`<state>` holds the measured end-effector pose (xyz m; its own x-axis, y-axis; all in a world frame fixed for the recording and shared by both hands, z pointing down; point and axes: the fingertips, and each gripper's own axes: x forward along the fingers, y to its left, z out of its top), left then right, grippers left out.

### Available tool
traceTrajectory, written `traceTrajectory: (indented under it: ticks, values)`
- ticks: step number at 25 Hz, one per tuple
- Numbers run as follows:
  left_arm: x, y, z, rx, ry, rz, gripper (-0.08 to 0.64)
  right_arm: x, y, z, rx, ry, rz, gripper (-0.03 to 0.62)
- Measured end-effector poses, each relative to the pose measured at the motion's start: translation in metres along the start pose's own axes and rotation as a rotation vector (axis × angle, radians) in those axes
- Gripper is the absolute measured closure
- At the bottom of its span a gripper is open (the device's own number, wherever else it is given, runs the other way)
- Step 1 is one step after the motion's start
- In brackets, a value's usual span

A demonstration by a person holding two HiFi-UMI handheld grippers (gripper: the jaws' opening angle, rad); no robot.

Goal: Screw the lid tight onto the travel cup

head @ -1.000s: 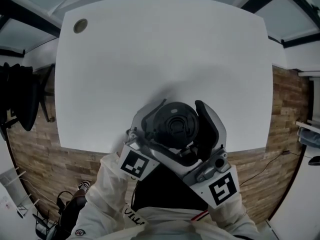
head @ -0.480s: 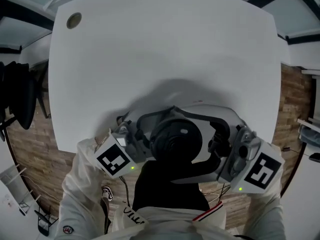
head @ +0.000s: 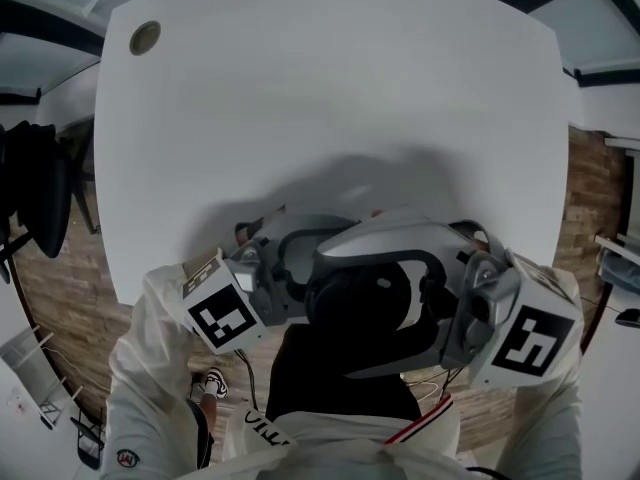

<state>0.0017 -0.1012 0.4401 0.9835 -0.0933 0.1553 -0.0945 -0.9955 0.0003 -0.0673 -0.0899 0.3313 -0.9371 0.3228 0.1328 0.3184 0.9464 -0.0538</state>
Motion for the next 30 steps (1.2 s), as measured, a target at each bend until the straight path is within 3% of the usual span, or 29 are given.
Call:
traceTrajectory:
  ticks: [7,10,14,20,22,26,30]
  values:
    - [-0.001,0.002,0.002,-0.015,-0.03,0.164,0.175,-0.006,-0.008,0.006,0.024,-0.114,-0.268,0.138]
    - [-0.005,0.001,0.0,-0.023,-0.006,0.255,0.175,-0.007,-0.011,0.01,0.03,-0.157,-0.402,0.14]
    - [-0.01,0.001,-0.001,-0.057,0.006,0.409,0.175,-0.01,-0.015,0.015,0.059,-0.206,-0.659,0.141]
    - [-0.013,-0.002,-0.002,-0.092,0.02,0.639,0.175,-0.025,-0.017,0.014,0.096,-0.227,-1.123,0.141]
    - [-0.013,-0.001,0.001,-0.089,0.015,0.671,0.175,-0.027,-0.016,0.013,0.104,-0.216,-1.211,0.141]
    - [-0.009,0.0,0.004,-0.078,0.003,0.651,0.175,-0.03,-0.014,0.011,0.119,-0.238,-1.197,0.141]
    - [-0.009,-0.001,0.003,-0.072,-0.01,0.584,0.175,-0.032,-0.004,0.014,0.229,-0.412,-0.97,0.138]
